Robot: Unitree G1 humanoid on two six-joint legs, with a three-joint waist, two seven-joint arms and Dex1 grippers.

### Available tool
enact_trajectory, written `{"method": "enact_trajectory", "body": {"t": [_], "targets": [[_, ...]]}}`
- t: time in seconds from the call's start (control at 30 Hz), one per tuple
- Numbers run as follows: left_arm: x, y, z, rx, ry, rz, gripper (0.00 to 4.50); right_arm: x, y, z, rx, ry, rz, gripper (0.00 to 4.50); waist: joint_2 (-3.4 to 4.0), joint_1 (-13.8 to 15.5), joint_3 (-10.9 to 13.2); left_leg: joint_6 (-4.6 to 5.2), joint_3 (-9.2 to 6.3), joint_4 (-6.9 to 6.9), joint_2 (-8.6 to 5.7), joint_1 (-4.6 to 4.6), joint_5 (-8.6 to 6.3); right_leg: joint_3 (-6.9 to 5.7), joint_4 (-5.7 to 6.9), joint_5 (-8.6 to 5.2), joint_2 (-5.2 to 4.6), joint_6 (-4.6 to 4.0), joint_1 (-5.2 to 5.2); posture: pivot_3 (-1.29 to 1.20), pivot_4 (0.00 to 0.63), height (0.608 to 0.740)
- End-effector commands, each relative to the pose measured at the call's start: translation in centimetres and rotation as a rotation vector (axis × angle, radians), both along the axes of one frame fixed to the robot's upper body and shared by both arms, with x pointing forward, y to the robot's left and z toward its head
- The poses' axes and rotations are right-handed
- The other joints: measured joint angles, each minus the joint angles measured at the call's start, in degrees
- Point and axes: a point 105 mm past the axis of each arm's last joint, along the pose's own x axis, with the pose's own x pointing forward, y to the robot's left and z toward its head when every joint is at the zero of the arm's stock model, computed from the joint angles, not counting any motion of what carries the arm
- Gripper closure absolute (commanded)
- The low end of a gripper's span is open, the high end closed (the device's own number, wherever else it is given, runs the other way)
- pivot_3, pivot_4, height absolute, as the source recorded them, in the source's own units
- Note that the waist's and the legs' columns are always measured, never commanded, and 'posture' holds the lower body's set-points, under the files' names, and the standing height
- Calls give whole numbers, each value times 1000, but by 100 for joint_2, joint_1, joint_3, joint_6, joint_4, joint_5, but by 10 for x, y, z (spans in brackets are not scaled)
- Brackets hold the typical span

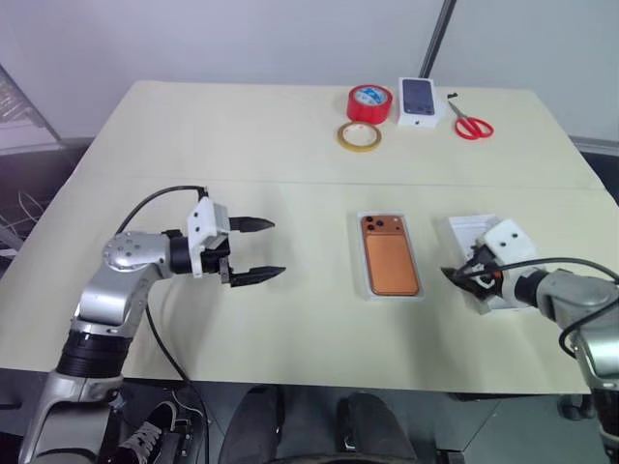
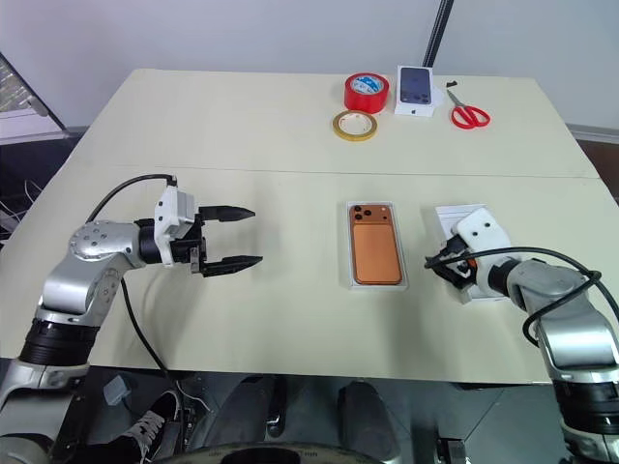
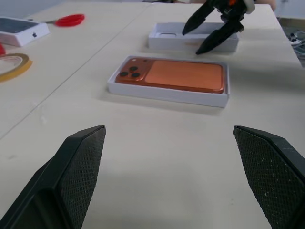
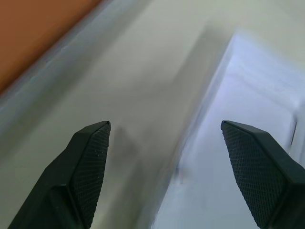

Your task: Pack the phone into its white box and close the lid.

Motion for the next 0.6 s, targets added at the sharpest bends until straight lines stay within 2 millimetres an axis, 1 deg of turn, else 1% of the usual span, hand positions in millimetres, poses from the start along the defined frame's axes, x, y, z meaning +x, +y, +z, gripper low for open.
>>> {"method": "enact_trajectory", "body": {"t": [0.03, 0.1, 0.17, 0.23, 0.27, 0.37, 0.5, 0.6], "targets": [[-10, -3, -2, 27, -53, -38, 0, -6, 5, 16, -25, -2, 19, 624, 1, -4, 0, 0, 0, 0, 0, 0, 0, -1, 0, 0, 0, 0, 0, 0, 150, 740], [-17, -5, -7, 29, -64, -59, 0, -11, 10, 19, 41, 46, -11, 624, 2, -24, -1, 2, 0, -1, 2, -1, -1, 0, 1, 0, 2, 0, -2, 0, 150, 740], [-19, -6, -7, 26, -81, -68, 0, -13, 12, 20, 77, 73, -37, 624, 3, -32, -1, 2, -1, -2, 7, -3, -1, 0, 1, 0, 6, 0, -4, 0, 150, 740], [-22, -9, -3, -5, -85, -85, 0, -12, 11, 19, 141, 129, -102, 624, 3, -28, -1, 2, -1, 0, 7, -3, -1, -1, 1, 1, 5, -1, -4, 0, 150, 740], [-23, -10, -1, -19, -97, -91, 0, -10, 14, 19, 161, 151, -101, 624, 3, -28, -1, 2, -1, 0, 6, -3, -1, -1, 1, 2, 5, -2, -4, 0, 150, 740], [-22, -12, 3, -24, -143, -99, 0, -4, 16, 18, 143, 187, -104, 624, 3, -24, -1, 3, 0, 0, 5, -6, -2, -1, 0, 2, 4, -3, -5, 0, 150, 740], [-26, -11, 2, -11, -145, -121, 0, 10, 10, 21, 149, 227, -172, 624, 4, -34, 0, 4, 1, 1, 5, -18, -2, 0, 1, 2, 4, -3, -21, 0, 150, 740], [-26, -10, 3, -18, -131, -113, 0, 10, 7, 17, 169, 270, -200, 624, 4, -18, 0, 4, 1, 0, 5, -24, -2, -1, 2, 2, 5, -3, -28, 0, 150, 740]]}}
